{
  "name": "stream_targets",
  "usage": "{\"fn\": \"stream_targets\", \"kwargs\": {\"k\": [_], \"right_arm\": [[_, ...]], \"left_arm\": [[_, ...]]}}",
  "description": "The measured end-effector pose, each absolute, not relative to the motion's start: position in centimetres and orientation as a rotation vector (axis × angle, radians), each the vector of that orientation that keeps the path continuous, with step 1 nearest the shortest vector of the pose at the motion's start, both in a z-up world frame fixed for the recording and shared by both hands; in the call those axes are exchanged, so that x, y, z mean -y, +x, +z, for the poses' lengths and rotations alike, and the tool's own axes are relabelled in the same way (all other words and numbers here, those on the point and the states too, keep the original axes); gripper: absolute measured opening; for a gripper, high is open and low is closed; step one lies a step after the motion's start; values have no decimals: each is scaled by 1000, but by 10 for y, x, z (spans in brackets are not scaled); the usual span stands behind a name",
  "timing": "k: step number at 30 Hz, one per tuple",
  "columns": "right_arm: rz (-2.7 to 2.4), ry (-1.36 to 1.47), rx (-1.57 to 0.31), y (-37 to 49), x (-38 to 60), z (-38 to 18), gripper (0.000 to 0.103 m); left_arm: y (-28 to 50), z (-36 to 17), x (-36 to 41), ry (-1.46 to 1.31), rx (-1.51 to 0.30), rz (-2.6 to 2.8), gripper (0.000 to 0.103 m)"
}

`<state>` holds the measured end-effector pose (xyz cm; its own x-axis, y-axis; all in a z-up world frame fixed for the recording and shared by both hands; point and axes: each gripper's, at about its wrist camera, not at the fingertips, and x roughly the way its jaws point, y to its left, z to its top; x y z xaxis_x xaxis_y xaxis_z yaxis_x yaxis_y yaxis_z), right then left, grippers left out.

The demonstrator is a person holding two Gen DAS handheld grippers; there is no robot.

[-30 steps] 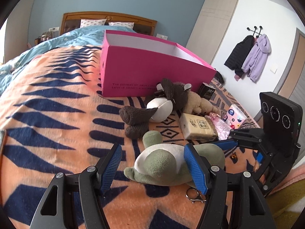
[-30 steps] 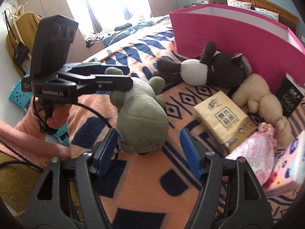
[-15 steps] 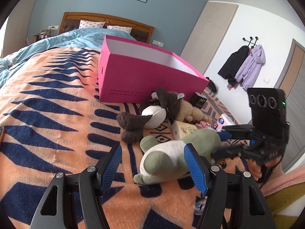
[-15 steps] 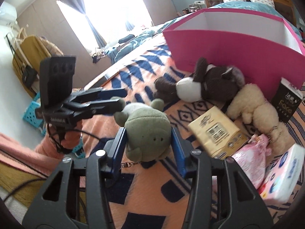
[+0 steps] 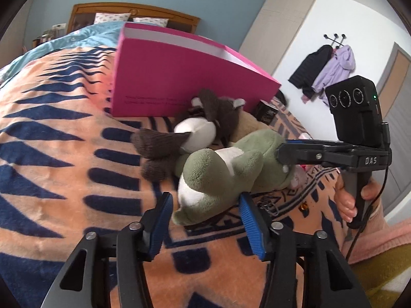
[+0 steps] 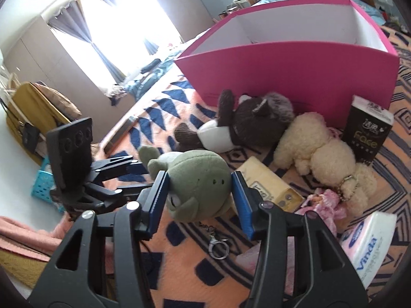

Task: Organize objects
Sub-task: 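Carry the green frog over the pink box and release it inside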

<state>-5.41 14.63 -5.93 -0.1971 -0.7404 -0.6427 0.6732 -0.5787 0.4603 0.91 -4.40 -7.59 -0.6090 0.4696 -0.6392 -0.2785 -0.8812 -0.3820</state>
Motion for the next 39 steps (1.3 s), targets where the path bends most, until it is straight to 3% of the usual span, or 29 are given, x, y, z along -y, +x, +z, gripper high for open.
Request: {"fn": "stream_targets", "kwargs": {"k": [8,19,28,39], "right_arm": [[-1934,1058,51,-51,-147,-55,56],[-1967,896,43,-52,-157,2,56],[-2031,709,-7,-85,-137,60,56],[-2033,707,24,-166,-120,89,56]], "left_arm": [[13,-68,38,-1065,320,2471,48],[15,-4,32,-893,195,2567,48],[-27,60,34,-744,62,2670,48],[-100,79,49,-761,88,2715,48]]}}
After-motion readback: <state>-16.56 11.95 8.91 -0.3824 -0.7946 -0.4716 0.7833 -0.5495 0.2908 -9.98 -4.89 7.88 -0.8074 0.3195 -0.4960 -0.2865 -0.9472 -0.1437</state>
